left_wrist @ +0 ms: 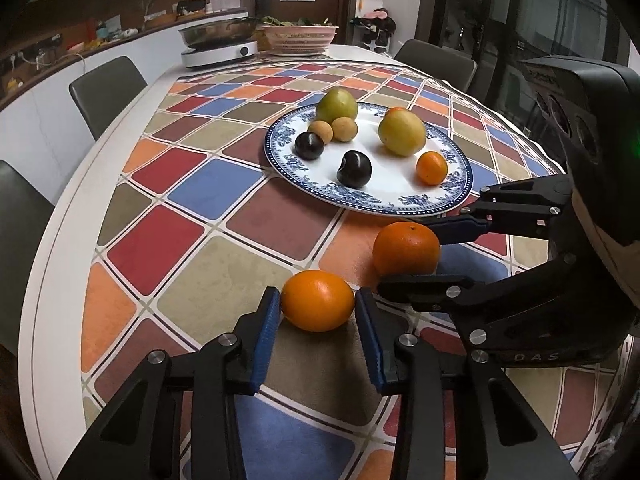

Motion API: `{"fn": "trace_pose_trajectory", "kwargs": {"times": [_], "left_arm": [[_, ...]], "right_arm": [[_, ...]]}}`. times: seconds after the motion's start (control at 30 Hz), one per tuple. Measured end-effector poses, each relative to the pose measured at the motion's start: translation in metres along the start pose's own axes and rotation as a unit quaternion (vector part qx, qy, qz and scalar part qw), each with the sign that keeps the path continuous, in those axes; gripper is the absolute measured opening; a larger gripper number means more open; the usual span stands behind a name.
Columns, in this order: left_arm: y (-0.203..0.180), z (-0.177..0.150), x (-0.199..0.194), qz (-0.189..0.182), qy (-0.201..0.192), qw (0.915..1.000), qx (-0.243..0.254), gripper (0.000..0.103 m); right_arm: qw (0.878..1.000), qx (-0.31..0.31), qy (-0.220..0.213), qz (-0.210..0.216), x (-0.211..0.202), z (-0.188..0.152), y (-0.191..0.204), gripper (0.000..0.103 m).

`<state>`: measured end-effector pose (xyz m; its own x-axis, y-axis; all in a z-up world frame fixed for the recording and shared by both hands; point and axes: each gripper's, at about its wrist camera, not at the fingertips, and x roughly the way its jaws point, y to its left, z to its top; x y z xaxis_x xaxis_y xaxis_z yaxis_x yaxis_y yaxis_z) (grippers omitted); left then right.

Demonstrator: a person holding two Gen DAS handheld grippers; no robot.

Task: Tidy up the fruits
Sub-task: 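Grasp a large orange with the right tool while the left tool grasps a small orange, then carry both oranges over the plate with both tools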

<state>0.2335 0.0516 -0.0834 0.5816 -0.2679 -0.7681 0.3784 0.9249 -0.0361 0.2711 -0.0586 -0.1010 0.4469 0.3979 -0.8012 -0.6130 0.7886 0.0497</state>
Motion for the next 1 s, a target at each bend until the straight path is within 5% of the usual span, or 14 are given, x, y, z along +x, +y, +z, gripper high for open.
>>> {"fn": "trace_pose_trajectory", "kwargs": {"times": [1.0], "left_arm": [[-0.064,0.024,-0.090,0.036,-0.096,0.9917,-0.077,0.038]], "right_arm": [[0.985,0.116,-0.109,-0.060,-0.127,-0.034,-0.024,0.042]]}}
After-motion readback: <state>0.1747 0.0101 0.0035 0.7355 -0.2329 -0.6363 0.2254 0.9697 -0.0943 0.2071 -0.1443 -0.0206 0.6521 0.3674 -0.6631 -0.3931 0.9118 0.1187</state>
